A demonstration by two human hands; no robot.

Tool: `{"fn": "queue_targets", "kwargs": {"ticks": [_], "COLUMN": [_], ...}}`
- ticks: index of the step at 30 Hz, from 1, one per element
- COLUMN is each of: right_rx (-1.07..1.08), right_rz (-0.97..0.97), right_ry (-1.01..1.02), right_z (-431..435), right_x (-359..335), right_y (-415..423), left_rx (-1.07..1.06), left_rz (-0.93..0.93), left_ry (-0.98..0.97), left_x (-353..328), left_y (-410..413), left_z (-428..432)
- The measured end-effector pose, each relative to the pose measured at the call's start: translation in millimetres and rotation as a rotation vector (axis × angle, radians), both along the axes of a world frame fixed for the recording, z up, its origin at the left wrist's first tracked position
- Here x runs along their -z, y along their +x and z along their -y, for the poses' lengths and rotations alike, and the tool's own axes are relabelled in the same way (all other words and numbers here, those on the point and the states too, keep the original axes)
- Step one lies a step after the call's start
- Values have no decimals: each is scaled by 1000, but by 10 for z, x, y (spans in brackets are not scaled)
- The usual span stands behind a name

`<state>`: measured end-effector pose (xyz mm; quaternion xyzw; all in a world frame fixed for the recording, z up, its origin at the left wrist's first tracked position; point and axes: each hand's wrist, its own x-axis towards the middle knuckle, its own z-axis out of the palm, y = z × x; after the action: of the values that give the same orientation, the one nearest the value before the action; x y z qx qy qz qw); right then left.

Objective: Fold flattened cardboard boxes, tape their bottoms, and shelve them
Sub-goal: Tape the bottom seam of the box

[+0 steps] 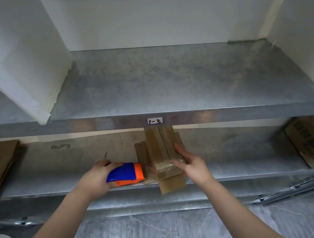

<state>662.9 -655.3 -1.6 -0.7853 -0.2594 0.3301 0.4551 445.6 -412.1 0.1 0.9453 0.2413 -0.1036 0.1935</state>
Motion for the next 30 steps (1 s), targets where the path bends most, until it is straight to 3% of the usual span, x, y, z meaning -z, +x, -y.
{"fn": "queue_targets", "kwargs": {"ticks": [12,15,18,25,30], "right_rx": [63,-4,-57,-142,-162], "right_rz": [-10,97,222,585,818], "right_ry": [-44,-58,-58,-222,-252], "right_z": [-63,-9,63,92,212], "right_x": [3,-24,-60,-124,-139], "right_y": [-57,-74,-77,-26,-101], "left_rx": [34,16,78,149,155], "left_rz": [-45,-46,-104,312,352], "left_ry": [52,57,212,42,98], "left_x": [-2,6,-55,-220,-96], "left_y": [-3,63,138,526,695], "left_z": [-3,3,30,776,1185]}}
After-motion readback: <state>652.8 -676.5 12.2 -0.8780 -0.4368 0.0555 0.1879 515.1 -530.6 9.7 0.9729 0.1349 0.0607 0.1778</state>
